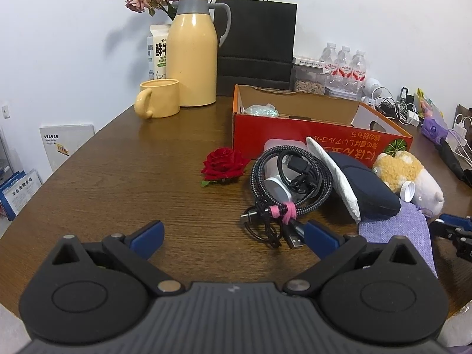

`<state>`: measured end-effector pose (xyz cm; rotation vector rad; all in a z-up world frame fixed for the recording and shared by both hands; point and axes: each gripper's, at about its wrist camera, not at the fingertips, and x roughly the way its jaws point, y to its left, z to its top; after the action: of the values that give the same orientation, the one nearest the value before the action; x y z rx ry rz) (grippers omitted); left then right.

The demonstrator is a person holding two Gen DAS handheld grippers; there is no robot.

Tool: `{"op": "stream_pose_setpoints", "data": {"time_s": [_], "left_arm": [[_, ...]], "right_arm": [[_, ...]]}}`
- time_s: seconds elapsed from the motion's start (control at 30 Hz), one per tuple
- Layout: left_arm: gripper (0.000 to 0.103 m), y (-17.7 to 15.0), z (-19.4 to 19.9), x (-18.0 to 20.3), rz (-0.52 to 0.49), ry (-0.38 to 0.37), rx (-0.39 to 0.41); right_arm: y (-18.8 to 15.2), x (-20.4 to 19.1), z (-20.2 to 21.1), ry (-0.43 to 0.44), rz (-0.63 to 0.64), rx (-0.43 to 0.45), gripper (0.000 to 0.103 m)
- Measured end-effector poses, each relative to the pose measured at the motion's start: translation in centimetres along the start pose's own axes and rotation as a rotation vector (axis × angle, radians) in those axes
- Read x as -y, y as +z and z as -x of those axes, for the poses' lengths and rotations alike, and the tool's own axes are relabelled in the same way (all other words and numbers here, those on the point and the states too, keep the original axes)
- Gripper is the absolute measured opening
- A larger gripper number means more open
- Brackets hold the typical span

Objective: Organize objects
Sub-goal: 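Grasp a white bottle cap with the right gripper while the left gripper grasps the black cable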

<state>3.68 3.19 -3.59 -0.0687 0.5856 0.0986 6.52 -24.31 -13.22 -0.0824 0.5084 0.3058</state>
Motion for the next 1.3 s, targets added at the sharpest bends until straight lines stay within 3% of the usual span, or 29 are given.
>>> {"op": "stream_pose_setpoints", "data": {"time_s": [0.57, 0.67, 0.7, 0.9, 1.1, 1.3], "left_arm": [[0.1, 3.2, -2.8, 4.6, -0.132, -0.039, 0.115], [0.089, 3.3, -4.0, 5.4, -0.171, -0.026, 0.095], [0.078, 3.3, -4.5, 5.8, -0.184, -0.02, 0.082], [0.073, 3.4, -6.3, 6.1, -0.16, -0.032, 0.054], [0.044, 3.1, -6.1, 5.9, -0.133, -0.093, 0.058], [0.042, 3.2, -5.7, 5.3, -0.089, -0.111, 0.06]], "right_arm": [[2.9, -1.0, 1.0, 0.009, 0.034, 0.118, 0.027], [3.0, -0.8, 0.9, 0.003, 0.029, 0.126, 0.027], [3.0, -0.7, 0.9, 0.001, 0.027, 0.127, 0.027], [3.1, -0.2, 0.7, -0.013, 0.014, 0.131, 0.027], [3.0, -0.3, 0.7, -0.013, 0.013, 0.13, 0.027], [2.9, -0.3, 0.7, -0.01, 0.015, 0.126, 0.027]]}}
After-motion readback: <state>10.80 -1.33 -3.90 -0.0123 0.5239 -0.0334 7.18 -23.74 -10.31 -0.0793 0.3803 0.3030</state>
